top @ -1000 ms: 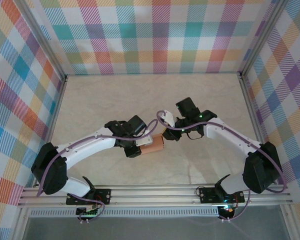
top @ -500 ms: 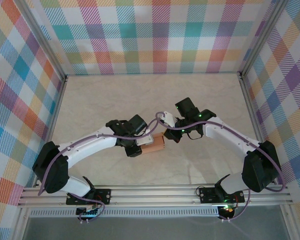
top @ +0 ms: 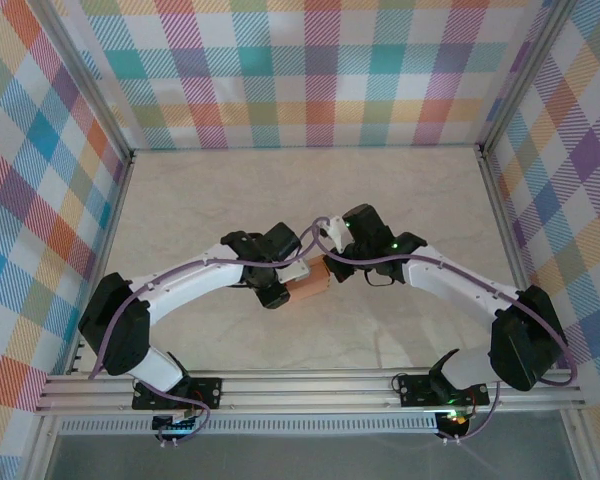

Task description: Fold the paper box

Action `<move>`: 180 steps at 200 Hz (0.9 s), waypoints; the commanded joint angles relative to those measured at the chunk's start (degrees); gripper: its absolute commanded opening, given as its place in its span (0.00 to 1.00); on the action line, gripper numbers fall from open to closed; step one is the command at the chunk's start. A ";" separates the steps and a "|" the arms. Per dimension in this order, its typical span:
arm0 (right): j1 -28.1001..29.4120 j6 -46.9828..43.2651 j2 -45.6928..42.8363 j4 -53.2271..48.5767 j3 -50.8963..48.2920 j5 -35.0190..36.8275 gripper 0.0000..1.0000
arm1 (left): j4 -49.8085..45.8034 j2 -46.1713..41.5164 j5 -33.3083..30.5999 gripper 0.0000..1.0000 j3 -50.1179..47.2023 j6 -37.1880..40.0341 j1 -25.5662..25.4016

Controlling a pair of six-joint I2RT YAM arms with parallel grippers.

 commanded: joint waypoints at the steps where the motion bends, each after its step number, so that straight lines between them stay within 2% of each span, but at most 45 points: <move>1: 0.64 11.01 -1.88 7.40 -1.95 2.84 0.00 | 1.33 2.34 1.43 0.42 0.57 -3.38 0.83; 37: 1.94 15.43 -1.51 10.73 -4.14 5.29 0.00 | 1.68 2.87 1.85 0.42 1.51 -5.36 0.85; 180: 2.22 11.72 -1.31 32.45 -21.41 7.94 0.00 | 2.90 5.37 2.84 0.43 2.05 -6.51 1.61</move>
